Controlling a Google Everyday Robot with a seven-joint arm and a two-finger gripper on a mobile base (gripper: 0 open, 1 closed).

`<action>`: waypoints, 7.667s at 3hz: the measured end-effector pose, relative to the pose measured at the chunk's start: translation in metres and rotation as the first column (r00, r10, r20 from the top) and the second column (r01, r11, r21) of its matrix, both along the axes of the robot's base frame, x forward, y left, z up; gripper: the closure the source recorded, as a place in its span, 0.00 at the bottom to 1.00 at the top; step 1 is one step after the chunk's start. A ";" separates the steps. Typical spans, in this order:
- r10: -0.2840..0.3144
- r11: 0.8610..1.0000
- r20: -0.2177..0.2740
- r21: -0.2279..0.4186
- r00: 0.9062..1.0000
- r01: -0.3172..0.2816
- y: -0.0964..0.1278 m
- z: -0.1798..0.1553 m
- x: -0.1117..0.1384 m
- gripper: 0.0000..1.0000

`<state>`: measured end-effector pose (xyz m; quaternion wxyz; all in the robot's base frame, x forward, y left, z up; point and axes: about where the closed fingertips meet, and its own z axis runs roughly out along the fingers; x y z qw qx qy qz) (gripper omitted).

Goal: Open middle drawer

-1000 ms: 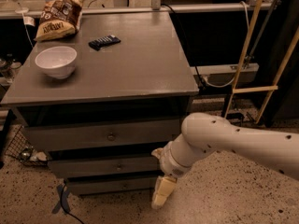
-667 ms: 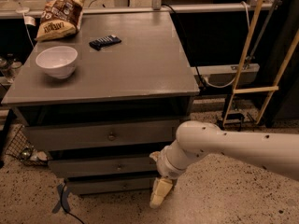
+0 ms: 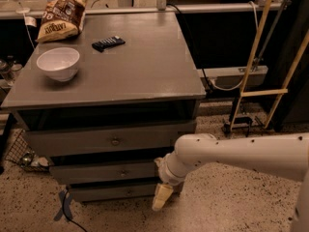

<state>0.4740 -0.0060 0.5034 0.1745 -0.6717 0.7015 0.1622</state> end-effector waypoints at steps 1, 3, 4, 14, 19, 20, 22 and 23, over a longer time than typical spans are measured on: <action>-0.024 1.000 0.049 -0.013 0.999 0.025 0.005 -0.028 0.033 0.00; -0.035 0.998 0.082 -0.044 0.996 0.039 0.001 -0.036 0.039 0.00; -0.033 0.997 0.116 -0.069 0.993 0.041 0.001 -0.047 0.050 0.00; -0.002 1.000 0.182 0.026 0.983 -0.003 0.037 -0.092 0.115 1.00; -0.002 1.000 0.181 0.027 0.983 -0.003 0.037 -0.092 0.114 1.00; -0.002 1.000 0.181 0.027 0.983 -0.003 0.037 -0.092 0.114 1.00; -0.002 1.000 0.181 0.027 0.983 -0.003 0.037 -0.092 0.114 1.00; -0.013 1.000 0.184 0.022 0.983 0.009 0.035 -0.090 0.101 1.00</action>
Offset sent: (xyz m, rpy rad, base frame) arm 0.0294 0.0040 -0.0248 -0.0127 -0.0430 -0.0224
